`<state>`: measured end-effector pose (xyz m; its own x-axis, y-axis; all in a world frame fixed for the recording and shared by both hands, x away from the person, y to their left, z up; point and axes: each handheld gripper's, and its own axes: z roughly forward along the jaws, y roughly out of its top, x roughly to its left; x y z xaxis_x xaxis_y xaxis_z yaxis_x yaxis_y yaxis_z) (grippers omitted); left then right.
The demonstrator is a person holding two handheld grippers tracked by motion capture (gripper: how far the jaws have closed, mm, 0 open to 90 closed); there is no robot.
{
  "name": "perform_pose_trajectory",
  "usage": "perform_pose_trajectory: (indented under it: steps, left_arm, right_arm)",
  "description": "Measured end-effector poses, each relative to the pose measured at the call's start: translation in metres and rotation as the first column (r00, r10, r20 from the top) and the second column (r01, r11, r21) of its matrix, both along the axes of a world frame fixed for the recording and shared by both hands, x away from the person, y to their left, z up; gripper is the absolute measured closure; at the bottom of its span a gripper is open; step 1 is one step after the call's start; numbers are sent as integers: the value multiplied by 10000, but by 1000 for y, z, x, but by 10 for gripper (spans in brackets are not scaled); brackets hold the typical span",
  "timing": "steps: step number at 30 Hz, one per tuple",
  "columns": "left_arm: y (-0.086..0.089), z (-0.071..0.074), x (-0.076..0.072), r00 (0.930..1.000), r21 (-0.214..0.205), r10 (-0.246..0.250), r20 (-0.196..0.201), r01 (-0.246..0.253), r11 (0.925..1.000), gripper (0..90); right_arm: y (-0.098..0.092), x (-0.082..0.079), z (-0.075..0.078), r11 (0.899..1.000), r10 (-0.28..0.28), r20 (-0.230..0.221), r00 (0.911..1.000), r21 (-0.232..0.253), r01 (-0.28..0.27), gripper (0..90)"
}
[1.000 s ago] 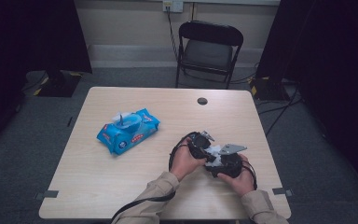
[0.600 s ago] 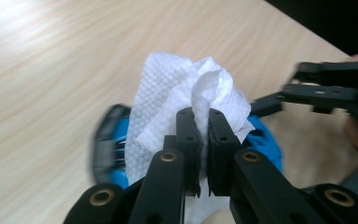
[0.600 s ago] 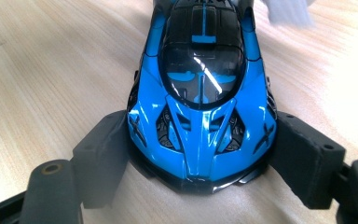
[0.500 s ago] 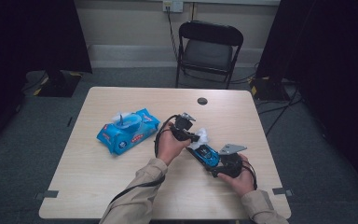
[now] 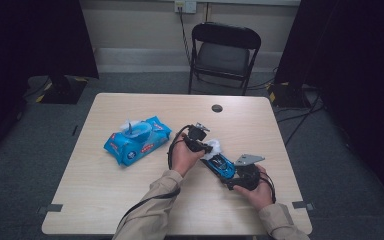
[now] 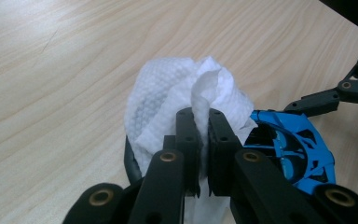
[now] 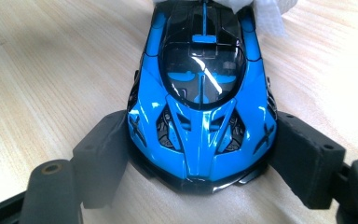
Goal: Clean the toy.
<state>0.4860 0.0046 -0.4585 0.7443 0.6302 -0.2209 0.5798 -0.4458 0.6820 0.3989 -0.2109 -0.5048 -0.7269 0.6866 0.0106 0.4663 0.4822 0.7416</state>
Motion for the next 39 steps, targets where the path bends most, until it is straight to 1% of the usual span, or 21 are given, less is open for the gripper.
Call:
perform_pose_trajectory:
  steps: [1,4,8,10,12,16,19,20,21,22,26,28,29,30,31,32,33,34,35,36,39]
  left_arm:
    - [-1,0,-1,10000,-31,-1,37,1,10000,855]
    - [-5,0,-3,9999,-83,-113,-29,113,9999,855]
    - [-14,0,-9,9983,-60,-583,-14,583,9983,855]
    - [-20,1,-13,9971,154,-734,213,731,9972,854]
    - [-22,2,-16,9962,219,-825,275,819,9964,854]
    - [-29,2,-22,9940,17,-1089,83,1088,9941,855]
    - [-38,0,-28,9903,15,-1390,25,1390,9903,855]
    - [-41,-1,-30,9885,46,-1509,-70,1510,9885,855]
    - [-43,-2,-32,9874,107,-1578,-94,1579,9874,855]
    - [-47,-4,-35,9855,115,-1699,-3,1699,9854,855]
    - [-55,-9,-43,9790,95,-2034,-156,2035,9790,855]
    - [-58,-10,-47,9747,192,-2230,-120,2232,9746,855]
    - [-59,-9,-47,9740,217,-2255,-197,2259,9739,855]
    - [-60,-10,-49,9725,90,-2299,-365,2304,9731,856]
    - [-60,-10,-50,9723,137,-2311,-361,2317,9727,855]
    - [-60,-9,-50,9699,160,-2409,-346,2416,9702,855]
    - [-60,-9,-51,9727,82,-2299,-328,2303,9731,855]
    - [-58,-7,-51,9755,91,-2188,-213,2191,9757,855]
    - [-57,-6,-50,9750,117,-2217,-159,2219,9750,855]
    - [-55,-3,-47,9761,-10,-2170,-98,2170,9762,855]
    - [-45,5,-40,9828,-193,-1846,29,1846,9826,855]
  right_arm:
    - [0,0,0,10000,1,1,10000,1,-1,234]
    - [0,0,0,10000,3,-2,10000,2,-3,234]
    - [0,0,0,10000,13,-15,10000,7,-13,234]
    - [0,0,0,10000,17,-13,10000,0,-17,234]
    - [0,0,0,10000,16,22,10000,-3,-16,235]
    - [0,1,0,10000,25,17,10000,-5,-25,234]
    - [0,1,0,10000,31,21,10000,-5,-31,235]
    - [0,1,0,10000,32,18,10000,-4,-32,234]
    - [0,1,0,10000,34,18,10000,-6,-34,234]
    - [0,1,0,10000,28,17,10000,-7,-28,234]
    - [0,1,0,10000,31,20,10000,-7,-31,234]
    - [0,1,0,10000,23,19,10000,-8,-23,235]
    - [0,1,0,10000,27,2,10000,-3,-27,234]
    - [0,1,0,10000,28,12,10000,-5,-28,235]
    - [0,0,0,10000,29,-3,10000,-3,-29,234]
    - [0,1,0,10000,29,8,10000,-5,-29,234]
    - [0,1,0,10000,33,22,10000,-10,-33,234]
    - [0,1,0,10000,30,1,10000,-4,-30,234]
    - [0,1,0,10000,28,-3,10000,-3,-28,234]
    - [0,1,0,10000,30,2,10000,-2,-30,234]
    - [0,1,0,10000,31,4,10000,-4,-31,234]
